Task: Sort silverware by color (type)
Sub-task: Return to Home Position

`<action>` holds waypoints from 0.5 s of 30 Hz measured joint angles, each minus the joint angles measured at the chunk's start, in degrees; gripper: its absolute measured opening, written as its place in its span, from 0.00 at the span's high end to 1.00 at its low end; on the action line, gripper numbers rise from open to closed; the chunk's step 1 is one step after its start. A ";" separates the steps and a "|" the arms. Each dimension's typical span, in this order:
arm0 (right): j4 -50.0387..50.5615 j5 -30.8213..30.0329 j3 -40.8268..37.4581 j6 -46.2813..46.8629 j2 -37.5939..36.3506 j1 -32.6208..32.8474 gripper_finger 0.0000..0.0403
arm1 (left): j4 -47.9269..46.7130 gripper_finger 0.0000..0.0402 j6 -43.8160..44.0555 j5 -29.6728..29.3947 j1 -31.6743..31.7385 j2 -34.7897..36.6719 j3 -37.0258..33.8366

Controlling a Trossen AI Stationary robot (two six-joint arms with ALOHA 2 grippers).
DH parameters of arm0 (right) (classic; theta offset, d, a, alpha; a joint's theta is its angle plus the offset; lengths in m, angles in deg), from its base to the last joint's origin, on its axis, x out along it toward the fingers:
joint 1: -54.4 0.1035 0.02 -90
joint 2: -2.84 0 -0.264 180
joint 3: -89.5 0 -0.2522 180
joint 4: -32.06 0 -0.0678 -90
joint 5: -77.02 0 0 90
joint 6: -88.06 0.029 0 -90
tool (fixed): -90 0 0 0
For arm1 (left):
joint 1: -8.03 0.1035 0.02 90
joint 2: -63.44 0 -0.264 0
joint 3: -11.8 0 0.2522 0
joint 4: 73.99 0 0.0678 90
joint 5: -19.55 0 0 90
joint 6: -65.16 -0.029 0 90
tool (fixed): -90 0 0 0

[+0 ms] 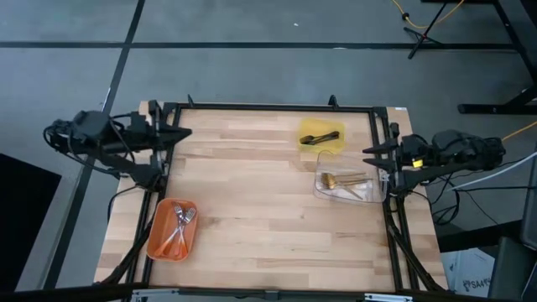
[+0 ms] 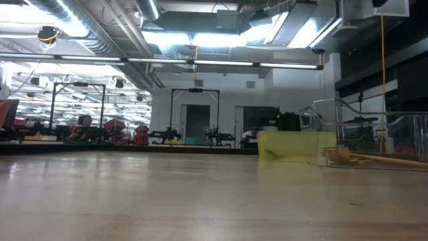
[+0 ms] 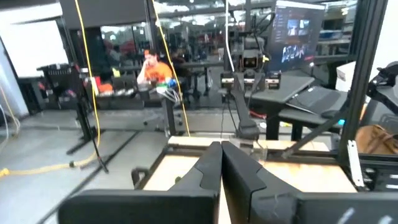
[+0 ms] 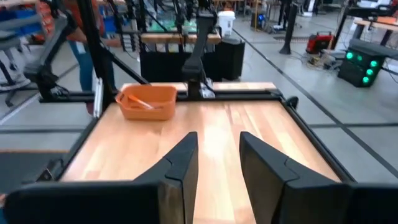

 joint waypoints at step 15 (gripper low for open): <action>6.06 -1.60 -0.07 3.11 -4.38 -0.02 0.73 | -5.28 0.99 2.28 0.75 -0.01 3.07 -8.90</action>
